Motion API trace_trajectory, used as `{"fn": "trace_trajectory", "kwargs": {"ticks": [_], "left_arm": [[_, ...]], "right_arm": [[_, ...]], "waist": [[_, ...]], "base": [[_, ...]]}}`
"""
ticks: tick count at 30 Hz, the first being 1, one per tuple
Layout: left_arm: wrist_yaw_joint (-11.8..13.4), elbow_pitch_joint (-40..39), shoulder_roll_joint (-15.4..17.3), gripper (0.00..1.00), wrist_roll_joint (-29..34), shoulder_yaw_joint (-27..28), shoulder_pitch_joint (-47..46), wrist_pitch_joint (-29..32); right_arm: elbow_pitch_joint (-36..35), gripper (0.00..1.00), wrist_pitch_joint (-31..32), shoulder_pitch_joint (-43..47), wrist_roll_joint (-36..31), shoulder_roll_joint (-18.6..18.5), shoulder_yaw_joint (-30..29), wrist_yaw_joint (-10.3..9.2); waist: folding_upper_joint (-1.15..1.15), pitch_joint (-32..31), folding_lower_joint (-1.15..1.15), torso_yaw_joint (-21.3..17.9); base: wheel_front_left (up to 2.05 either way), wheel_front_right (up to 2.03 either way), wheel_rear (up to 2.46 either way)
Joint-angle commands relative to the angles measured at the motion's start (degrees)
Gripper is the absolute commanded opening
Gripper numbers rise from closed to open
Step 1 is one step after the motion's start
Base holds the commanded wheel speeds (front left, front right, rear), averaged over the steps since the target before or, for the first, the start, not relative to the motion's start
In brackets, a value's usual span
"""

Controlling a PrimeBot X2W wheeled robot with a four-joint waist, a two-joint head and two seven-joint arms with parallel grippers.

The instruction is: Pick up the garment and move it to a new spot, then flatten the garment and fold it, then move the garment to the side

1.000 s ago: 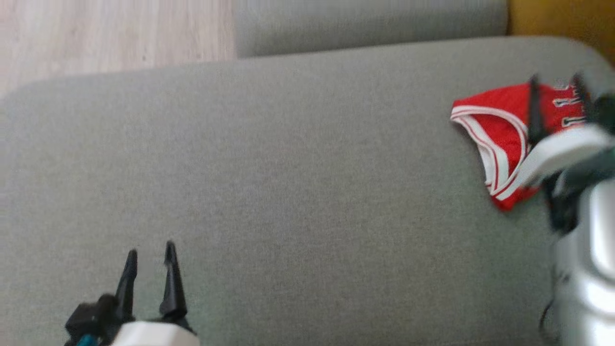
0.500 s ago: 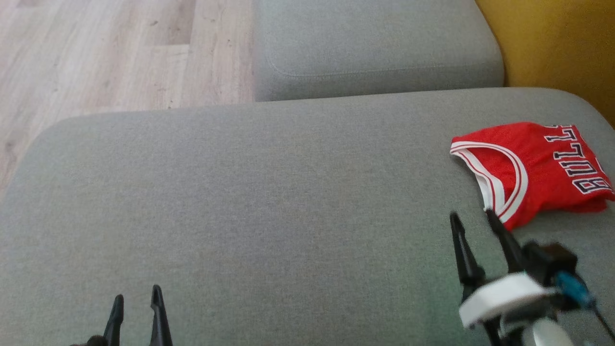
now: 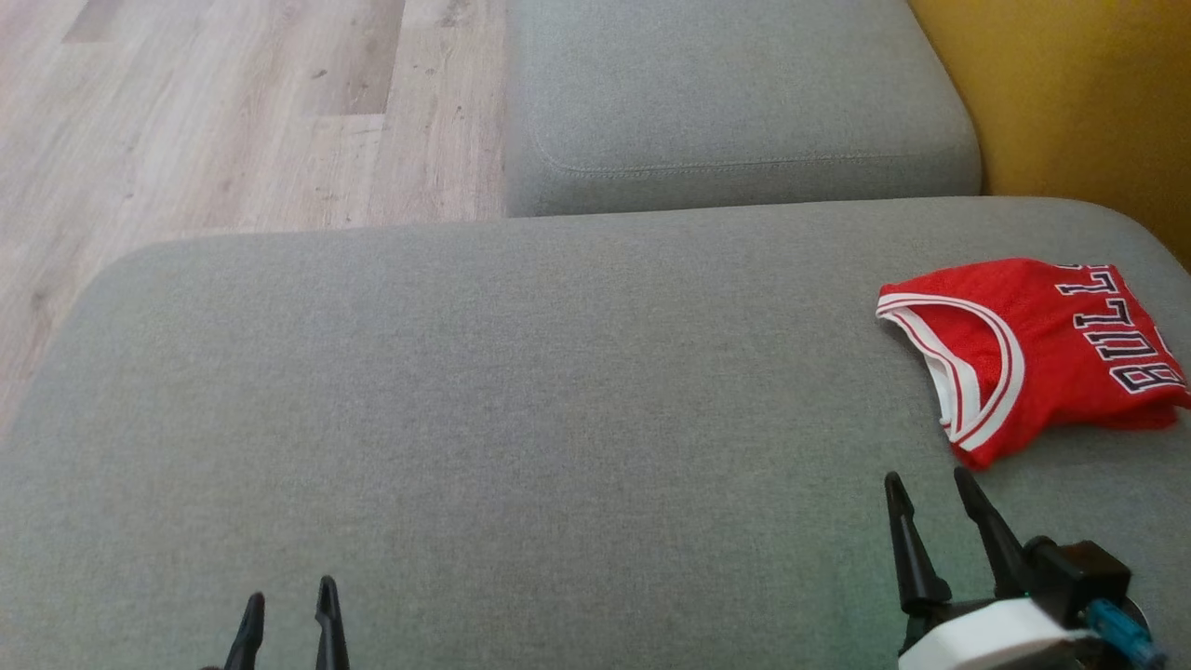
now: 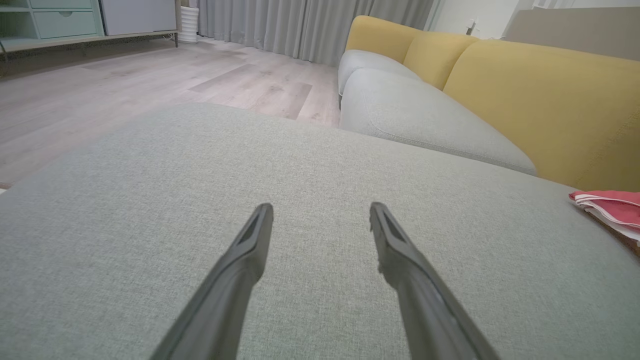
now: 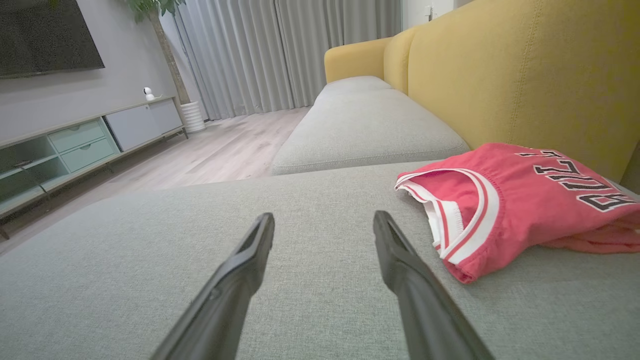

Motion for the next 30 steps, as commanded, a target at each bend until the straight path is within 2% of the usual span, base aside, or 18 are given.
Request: {"fn": "trace_trajectory", "kwargs": {"ticks": [1, 8, 9, 13, 30], "left_arm": [[-0.31, -1.18, 0.63, 1.0, -0.17, 1.68, -2.91, -0.33], [-0.64, -0.87, 0.61, 1.0, -0.4, 1.32, -3.31, 0.03], [-0.5, 0.53, -0.02, 0.0, -0.33, -0.64, -0.21, 0.08], [-0.5, 3.41, -1.46, 0.0, -0.41, -1.55, 0.35, 0.09], [-4.3, 5.12, -3.94, 0.0, -7.34, 3.03, -2.36, 2.46]], "right_arm": [[-1.61, 1.0, -0.79, -1.34, -0.45, -0.31, 1.18, 0.19], [-0.78, 1.0, -0.36, -1.45, -0.59, -0.31, 1.43, 0.19], [0.93, 0.0, -0.05, 0.0, -0.04, 0.01, 0.04, 0.0], [4.42, 0.0, 0.25, 0.64, 0.2, 0.03, 0.14, -0.01], [4.61, 0.0, 1.44, -1.49, 11.96, -0.56, -0.48, 0.02]], "waist": [[0.0, 0.01, 0.0, 0.02], [0.0, 0.07, 0.0, 0.1], [0.0, 0.06, 0.0, 0.1], [0.0, 0.09, 0.0, 0.08], [0.0, 0.93, 0.0, -0.1]], "base": [[0.0, 0.0, 0.0], [0.0, 0.0, 0.0], [0.0, 0.0, 0.0], [0.0, 0.0, 0.0], [0.0, 0.0, 0.0]]}}
